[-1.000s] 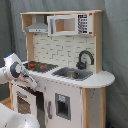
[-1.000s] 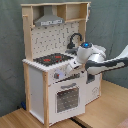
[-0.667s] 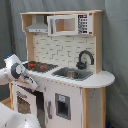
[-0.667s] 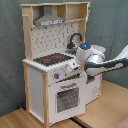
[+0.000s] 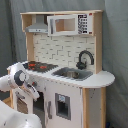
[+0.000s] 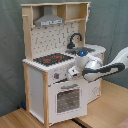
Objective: Play with the kitchen
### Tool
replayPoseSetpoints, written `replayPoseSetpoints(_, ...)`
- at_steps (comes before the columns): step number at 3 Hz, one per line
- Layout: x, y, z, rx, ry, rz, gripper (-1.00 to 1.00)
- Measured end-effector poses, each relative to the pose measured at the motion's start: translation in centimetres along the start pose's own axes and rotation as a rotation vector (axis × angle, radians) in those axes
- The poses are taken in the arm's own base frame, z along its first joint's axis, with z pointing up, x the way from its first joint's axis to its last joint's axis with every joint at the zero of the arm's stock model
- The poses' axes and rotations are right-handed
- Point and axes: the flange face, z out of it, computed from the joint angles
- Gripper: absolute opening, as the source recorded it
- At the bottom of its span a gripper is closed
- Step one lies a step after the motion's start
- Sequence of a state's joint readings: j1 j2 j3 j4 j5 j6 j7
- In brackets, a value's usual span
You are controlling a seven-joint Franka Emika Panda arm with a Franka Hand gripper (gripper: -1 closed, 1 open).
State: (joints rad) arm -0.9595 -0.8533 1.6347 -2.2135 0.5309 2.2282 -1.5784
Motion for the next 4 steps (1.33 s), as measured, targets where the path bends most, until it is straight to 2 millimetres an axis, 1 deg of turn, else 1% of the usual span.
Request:
replayPoseSetpoints(1, 1.7, 0.7, -0.9, -0.022, 0.084, 0.033, -1.0)
replayPoseSetpoints(2, 2.8, -0.4, -0.9, 0.061, 0.15, 0.053, -1.0)
replayPoseSetpoints(3, 3.6, -1.1, -1.3, 0.098, 0.187, 0.149, -1.0)
replayPoseSetpoints(4, 4.7, -1.9, -2.3, 0.117, 0.214, 0.226, -1.0)
